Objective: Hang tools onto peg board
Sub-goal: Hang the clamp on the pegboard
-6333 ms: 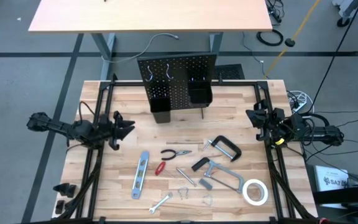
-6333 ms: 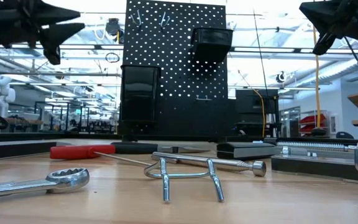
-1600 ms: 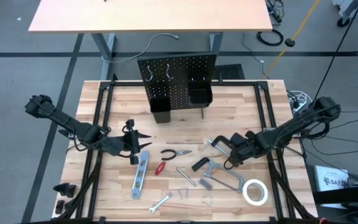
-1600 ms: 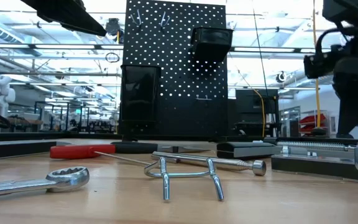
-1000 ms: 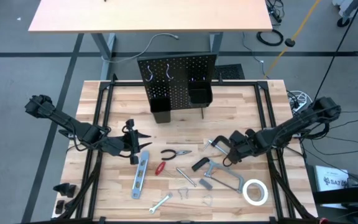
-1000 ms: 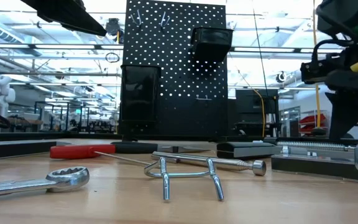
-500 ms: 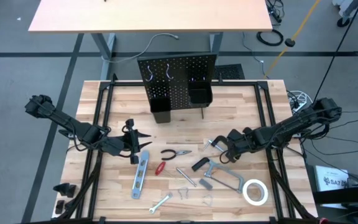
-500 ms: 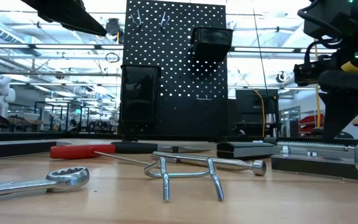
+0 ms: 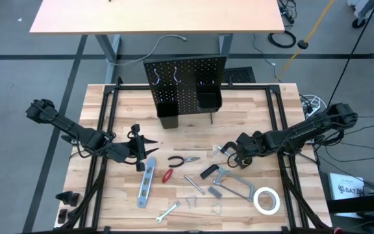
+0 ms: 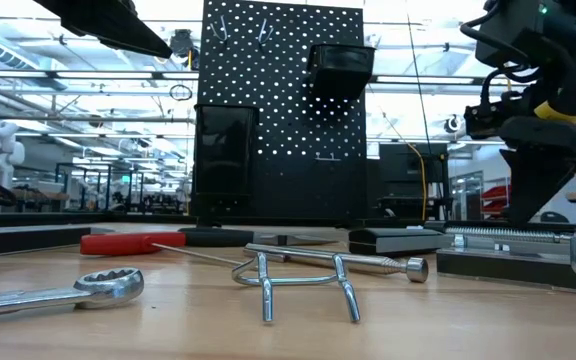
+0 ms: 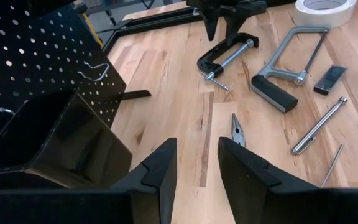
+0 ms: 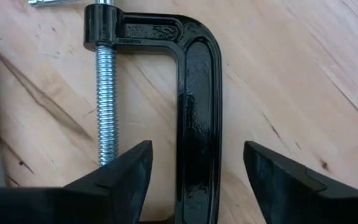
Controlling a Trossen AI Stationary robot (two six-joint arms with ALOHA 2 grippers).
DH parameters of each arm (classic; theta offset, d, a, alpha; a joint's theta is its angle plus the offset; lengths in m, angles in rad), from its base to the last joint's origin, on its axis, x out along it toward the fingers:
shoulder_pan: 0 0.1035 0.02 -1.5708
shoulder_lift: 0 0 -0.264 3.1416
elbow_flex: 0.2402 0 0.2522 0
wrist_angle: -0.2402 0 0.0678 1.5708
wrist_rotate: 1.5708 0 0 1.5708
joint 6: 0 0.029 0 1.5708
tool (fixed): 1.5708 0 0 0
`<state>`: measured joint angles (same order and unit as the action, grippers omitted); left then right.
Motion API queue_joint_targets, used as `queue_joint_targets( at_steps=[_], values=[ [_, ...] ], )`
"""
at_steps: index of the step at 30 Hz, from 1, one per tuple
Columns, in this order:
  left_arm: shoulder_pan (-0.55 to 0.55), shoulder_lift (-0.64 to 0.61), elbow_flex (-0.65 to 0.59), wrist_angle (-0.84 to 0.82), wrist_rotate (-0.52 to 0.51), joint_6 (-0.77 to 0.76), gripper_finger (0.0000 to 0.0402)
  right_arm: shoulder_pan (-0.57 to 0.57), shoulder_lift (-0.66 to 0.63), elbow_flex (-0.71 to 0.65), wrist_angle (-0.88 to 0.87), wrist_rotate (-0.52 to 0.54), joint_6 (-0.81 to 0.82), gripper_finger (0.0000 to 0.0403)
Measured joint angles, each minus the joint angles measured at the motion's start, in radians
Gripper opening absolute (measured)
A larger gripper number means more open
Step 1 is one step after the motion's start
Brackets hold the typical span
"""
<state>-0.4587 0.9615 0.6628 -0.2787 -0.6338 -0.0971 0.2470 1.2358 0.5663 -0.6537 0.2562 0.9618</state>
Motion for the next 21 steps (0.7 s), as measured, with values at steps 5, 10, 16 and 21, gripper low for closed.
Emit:
queue_joint_targets(
  at_steps=[5, 10, 16, 21],
  values=[
    [0.000, 0.000, 0.000, 0.000, 0.000, 0.000, 0.0121, 0.000, 0.039, 0.000, 0.000, 0.000, -0.002, 0.0246],
    [0.000, 0.000, 0.000, 0.000, 0.000, -0.002, 0.0121, 0.001, 0.124, 0.002, 0.033, 0.000, -0.023, 0.0243],
    [0.000, 0.000, 0.001, -0.001, 0.000, -0.002, 0.0121, 0.004, 0.184, 0.006, 0.075, -0.008, -0.066, 0.0222],
    [0.000, 0.000, 0.001, -0.001, 0.000, -0.002, 0.0121, 0.004, 0.187, 0.005, 0.090, -0.027, -0.059, 0.0155]
  ],
)
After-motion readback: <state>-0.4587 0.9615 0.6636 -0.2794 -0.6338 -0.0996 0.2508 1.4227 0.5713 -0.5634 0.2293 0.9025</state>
